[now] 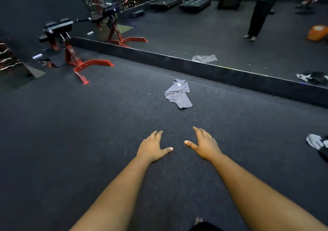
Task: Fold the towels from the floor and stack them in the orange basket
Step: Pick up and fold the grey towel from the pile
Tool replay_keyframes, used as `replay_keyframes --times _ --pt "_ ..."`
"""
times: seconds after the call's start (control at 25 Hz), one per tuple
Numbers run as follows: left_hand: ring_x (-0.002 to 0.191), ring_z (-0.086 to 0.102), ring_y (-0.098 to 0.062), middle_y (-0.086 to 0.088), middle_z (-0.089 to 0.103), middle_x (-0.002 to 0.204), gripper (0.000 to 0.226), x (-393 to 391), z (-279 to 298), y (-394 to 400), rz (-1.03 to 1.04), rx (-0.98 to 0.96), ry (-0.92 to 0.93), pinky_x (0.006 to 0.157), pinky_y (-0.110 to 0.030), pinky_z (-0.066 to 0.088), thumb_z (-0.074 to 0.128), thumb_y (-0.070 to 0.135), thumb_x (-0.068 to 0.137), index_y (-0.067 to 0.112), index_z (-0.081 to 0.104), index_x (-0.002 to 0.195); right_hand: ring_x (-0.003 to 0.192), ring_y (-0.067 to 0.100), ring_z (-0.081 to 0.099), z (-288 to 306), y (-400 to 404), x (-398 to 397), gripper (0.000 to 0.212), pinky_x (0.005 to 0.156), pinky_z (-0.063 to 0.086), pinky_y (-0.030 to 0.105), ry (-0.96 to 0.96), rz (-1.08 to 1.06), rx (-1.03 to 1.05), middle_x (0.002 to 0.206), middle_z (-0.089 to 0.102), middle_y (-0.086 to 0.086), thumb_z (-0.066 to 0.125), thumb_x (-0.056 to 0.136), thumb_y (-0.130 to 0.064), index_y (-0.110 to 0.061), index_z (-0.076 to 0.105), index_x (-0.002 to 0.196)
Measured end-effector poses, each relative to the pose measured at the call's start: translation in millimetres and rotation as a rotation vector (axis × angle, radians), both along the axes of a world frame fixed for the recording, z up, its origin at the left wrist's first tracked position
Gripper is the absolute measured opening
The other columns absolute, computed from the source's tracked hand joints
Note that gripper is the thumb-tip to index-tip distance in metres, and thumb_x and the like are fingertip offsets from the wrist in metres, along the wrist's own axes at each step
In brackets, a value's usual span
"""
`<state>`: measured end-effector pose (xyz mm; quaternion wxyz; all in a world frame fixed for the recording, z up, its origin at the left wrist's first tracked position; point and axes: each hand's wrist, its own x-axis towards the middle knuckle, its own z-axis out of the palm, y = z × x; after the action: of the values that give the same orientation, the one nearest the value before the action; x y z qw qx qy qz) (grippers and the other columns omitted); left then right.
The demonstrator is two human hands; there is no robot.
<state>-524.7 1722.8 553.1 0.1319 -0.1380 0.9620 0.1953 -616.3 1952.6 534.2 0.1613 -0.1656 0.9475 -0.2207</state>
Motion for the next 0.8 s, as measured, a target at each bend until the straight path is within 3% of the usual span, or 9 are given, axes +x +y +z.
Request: replay_keyframes --times 0.52,0.8 --pt "0.154 0.022 -0.022 -0.003 0.015 0.170 0.104 -346.0 -39.0 -82.0 -0.021 0.029 -0.089 0.123 -0.048 0.027 0.056 0.079 0.082 0.026 0.014 0.162 0.153 0.026 0.020 -38.3 -72.5 -344.2 0.091 0.121 0.023 0.057 -0.115 -0.019 0.066 0.166 0.022 0.005 0.047 0.090 -0.075 -0.028 0.016 0.161" --pt "0.153 0.025 -0.026 -0.004 0.014 0.170 0.104 -516.4 -91.6 -177.6 -0.045 0.068 -0.161 0.122 -0.047 0.029 0.053 0.080 0.083 0.025 0.014 0.162 0.153 0.027 0.021 -82.8 -151.0 -510.3 0.092 0.120 0.025 0.057 -0.176 -0.031 0.143 0.166 0.023 0.005 0.045 0.089 -0.077 -0.027 0.016 0.161"
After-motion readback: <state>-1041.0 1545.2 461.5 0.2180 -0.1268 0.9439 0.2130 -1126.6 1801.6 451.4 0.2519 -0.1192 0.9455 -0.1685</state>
